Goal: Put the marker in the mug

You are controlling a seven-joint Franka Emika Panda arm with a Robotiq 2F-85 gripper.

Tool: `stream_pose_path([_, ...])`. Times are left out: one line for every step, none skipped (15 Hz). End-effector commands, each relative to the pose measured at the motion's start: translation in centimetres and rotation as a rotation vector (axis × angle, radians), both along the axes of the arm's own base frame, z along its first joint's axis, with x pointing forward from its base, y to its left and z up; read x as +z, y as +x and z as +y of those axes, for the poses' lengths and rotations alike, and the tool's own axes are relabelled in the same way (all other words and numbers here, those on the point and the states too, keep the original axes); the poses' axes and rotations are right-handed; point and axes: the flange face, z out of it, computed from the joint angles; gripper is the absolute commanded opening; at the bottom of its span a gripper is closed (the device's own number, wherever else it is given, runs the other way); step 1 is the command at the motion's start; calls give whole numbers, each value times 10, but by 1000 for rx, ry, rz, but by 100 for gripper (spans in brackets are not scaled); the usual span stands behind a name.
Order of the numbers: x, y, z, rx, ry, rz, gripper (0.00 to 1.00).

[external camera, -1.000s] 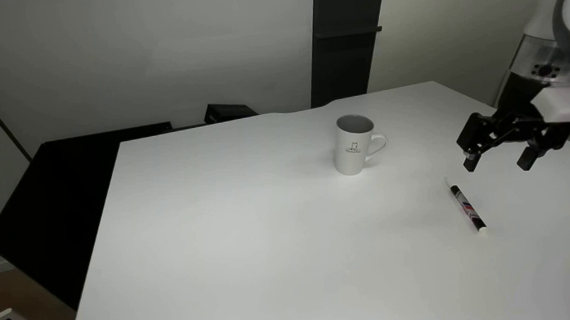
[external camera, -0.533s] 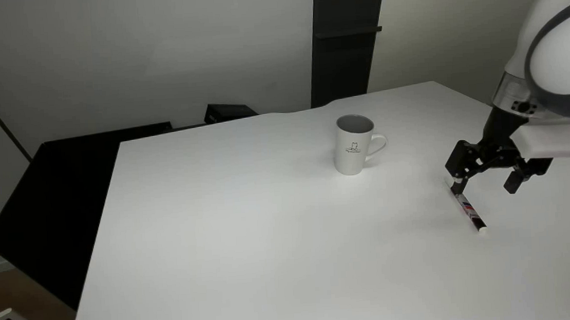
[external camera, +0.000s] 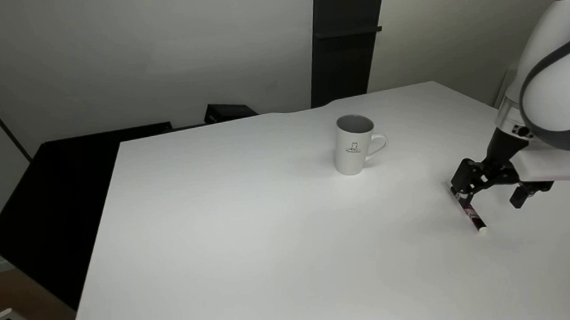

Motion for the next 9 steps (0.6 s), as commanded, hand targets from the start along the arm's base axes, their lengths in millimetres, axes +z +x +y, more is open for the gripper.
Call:
stream_pose_path([-14,0,1,-23,9,5,100])
stream_pose_path([-15,-2,2,-27,17,5,100])
stream_pose_path([-16,-3,3,-31,21,4,100])
stream_pose_path([-17,-3,4,-32,20,1,100])
stream_pose_path([-18,-2,4,-33,16,-3,87])
stream_pose_path([-18,-3,5,-29,15,-8,75])
stream_pose_path([-18,-3,5,-27,16,-12,68])
stream_pose_path([-17,-3,6,-27,17,-19,62])
stream_pose_path([-14,-3,7,-26,20,-24,54])
